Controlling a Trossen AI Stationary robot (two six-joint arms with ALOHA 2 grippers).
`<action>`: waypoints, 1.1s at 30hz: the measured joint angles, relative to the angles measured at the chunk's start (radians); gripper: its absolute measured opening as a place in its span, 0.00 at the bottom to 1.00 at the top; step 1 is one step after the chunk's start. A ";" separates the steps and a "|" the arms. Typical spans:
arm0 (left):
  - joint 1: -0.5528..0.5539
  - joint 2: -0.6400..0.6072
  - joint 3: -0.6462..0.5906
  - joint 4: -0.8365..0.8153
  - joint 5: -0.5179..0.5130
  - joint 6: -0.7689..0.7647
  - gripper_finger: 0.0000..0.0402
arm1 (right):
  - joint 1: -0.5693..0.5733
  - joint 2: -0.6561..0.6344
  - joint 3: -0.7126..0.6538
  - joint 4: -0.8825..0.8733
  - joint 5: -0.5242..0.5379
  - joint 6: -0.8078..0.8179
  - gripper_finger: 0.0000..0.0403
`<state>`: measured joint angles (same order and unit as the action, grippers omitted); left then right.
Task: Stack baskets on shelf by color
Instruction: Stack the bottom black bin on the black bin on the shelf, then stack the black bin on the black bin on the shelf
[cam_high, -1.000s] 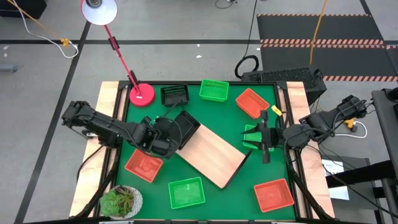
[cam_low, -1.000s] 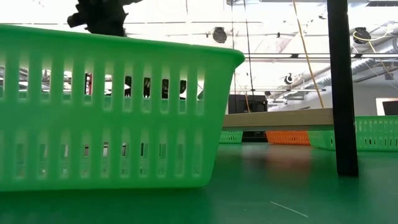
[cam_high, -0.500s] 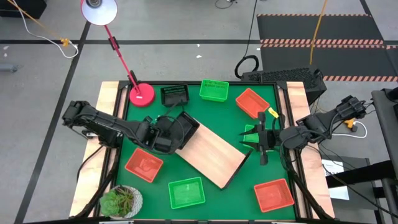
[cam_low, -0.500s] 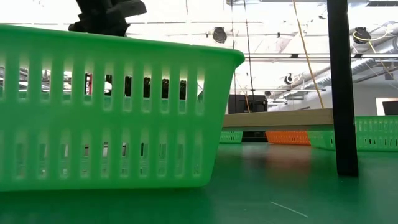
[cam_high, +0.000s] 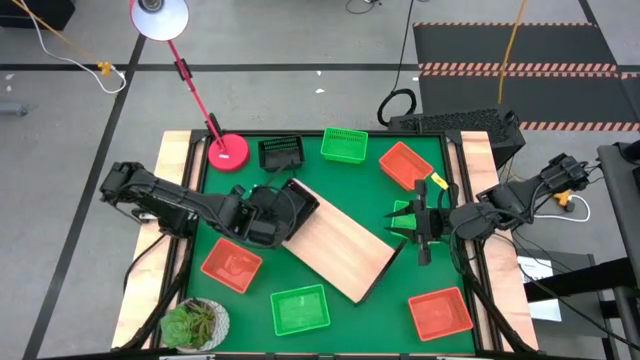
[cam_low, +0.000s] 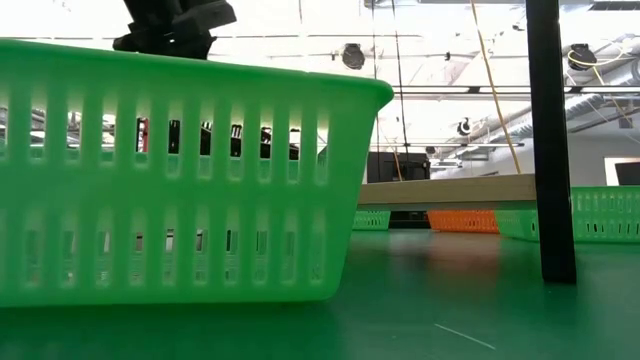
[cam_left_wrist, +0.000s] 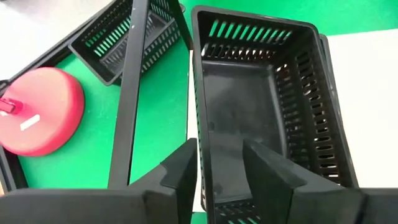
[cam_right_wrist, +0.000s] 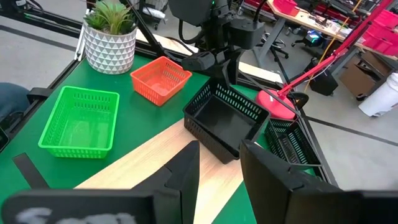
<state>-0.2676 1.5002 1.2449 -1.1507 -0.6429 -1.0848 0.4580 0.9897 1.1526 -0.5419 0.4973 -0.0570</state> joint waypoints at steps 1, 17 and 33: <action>0.000 0.000 0.000 -0.001 -0.005 0.004 0.33 | 0.000 0.000 0.000 0.000 0.000 0.000 0.27; 0.010 0.005 -0.020 0.000 0.015 0.063 0.12 | 0.000 0.000 0.000 -0.009 0.000 0.030 0.27; 0.011 -0.051 -0.029 0.002 -0.077 0.113 0.09 | 0.000 0.000 0.000 -0.008 0.000 0.006 0.27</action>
<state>-0.2565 1.4490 1.2156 -1.1482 -0.7197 -0.9714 0.4580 0.9897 1.1529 -0.5500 0.4969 -0.0506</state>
